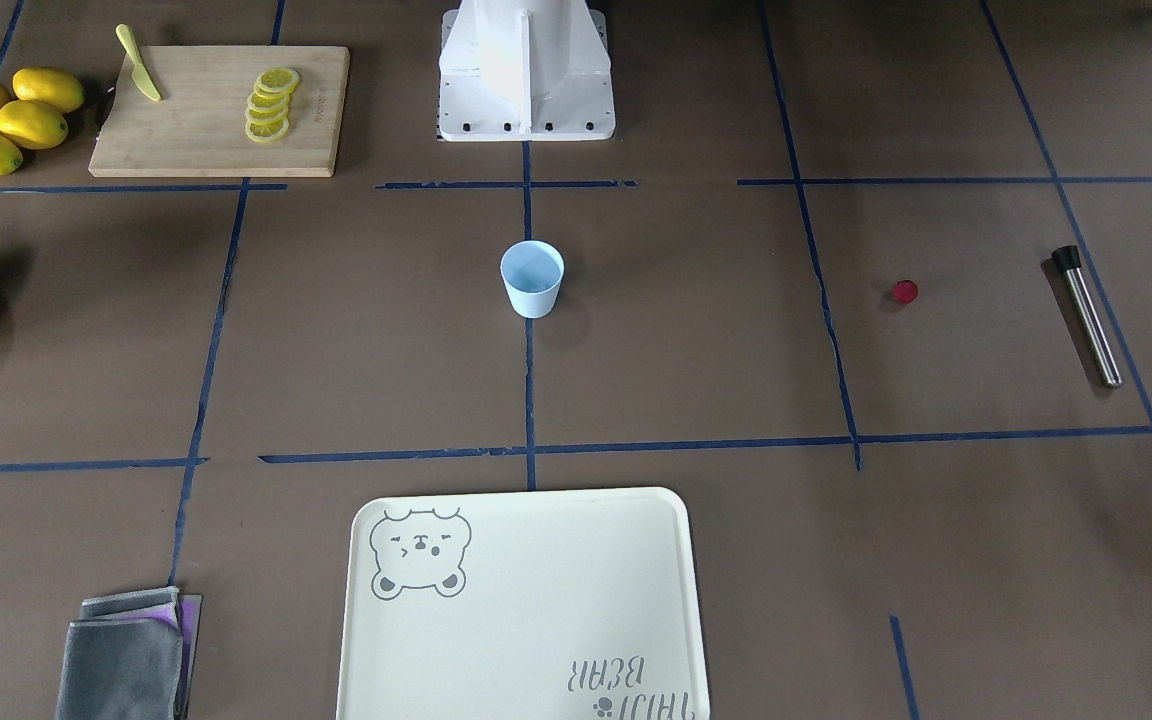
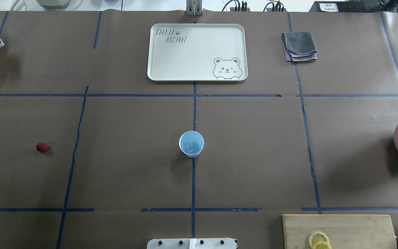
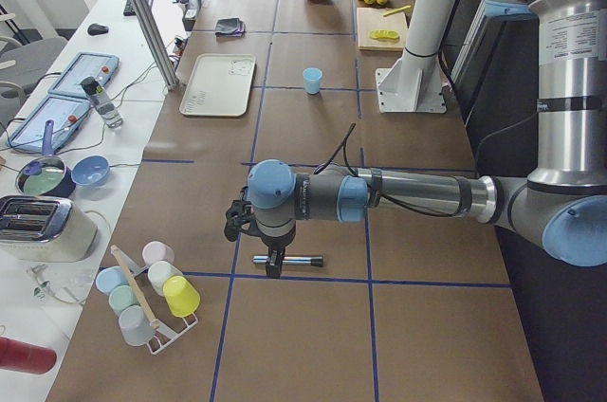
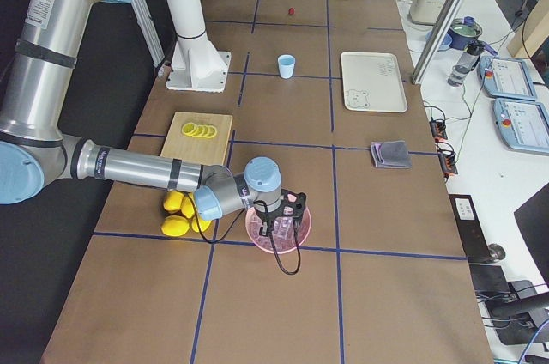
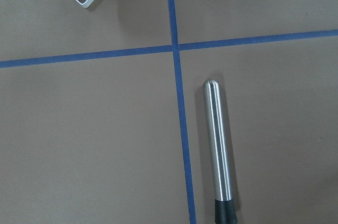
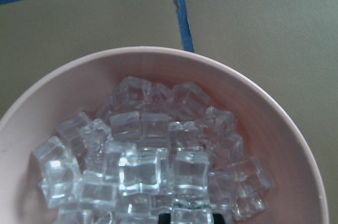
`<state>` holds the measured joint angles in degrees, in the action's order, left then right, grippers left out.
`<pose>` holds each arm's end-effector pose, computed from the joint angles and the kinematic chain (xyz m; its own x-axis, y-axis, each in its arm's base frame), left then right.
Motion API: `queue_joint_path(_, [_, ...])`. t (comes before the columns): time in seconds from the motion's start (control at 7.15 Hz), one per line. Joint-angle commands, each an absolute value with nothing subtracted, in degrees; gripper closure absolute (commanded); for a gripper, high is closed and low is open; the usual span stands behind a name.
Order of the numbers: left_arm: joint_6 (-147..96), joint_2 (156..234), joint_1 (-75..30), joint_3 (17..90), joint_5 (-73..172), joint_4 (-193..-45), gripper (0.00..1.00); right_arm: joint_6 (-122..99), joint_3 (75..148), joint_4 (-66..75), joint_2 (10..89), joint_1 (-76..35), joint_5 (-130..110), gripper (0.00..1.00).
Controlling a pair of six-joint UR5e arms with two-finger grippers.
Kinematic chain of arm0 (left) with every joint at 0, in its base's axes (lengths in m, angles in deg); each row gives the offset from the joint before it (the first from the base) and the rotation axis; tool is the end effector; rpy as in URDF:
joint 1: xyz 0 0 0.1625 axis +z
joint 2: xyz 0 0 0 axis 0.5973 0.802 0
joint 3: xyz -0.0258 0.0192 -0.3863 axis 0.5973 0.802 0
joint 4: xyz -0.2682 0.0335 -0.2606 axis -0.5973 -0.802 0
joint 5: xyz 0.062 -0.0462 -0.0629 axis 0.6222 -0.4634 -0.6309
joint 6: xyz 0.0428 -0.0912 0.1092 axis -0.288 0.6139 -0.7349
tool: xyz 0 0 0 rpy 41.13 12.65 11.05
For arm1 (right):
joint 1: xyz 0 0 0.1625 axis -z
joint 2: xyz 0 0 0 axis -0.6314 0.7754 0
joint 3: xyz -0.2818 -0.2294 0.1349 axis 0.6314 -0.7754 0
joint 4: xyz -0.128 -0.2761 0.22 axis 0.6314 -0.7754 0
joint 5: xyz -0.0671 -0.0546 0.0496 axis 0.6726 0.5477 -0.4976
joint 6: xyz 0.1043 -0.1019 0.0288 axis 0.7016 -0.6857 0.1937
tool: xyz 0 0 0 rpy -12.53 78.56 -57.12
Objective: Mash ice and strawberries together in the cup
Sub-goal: 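Grasp another ice cube from the bowl with the right gripper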
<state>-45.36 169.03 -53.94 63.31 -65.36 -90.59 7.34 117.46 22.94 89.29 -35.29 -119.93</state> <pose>-0.0297 -0.4110 0.6192 0.6847 0.1059 -0.7211 -0.0492 0.9938 0.0992 -0.0621 -0.3430 0.6577 0.6671 0.1645 0.7266 -0.1662 0.9836 -0.0701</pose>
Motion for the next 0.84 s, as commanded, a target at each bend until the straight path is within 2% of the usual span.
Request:
queue_joint_path(0.0, [-45.4,168.6,-53.9,63.7,-65.4,-90.6,0.0,8.9,124.0,22.4,91.5,-35.2,-120.6,1.0])
queue_joint_path(0.42, [-45.4,167.7,-53.9,64.7,-65.7,-90.7,0.0,27.1,134.1,22.4,88.6,-26.6,-121.6,1.0])
queue_joint_path(0.7, [-45.4,167.7,-53.9,64.7,-65.8,-90.7,0.0,39.5,136.5,22.3,79.1,-17.8,-120.8,1.0])
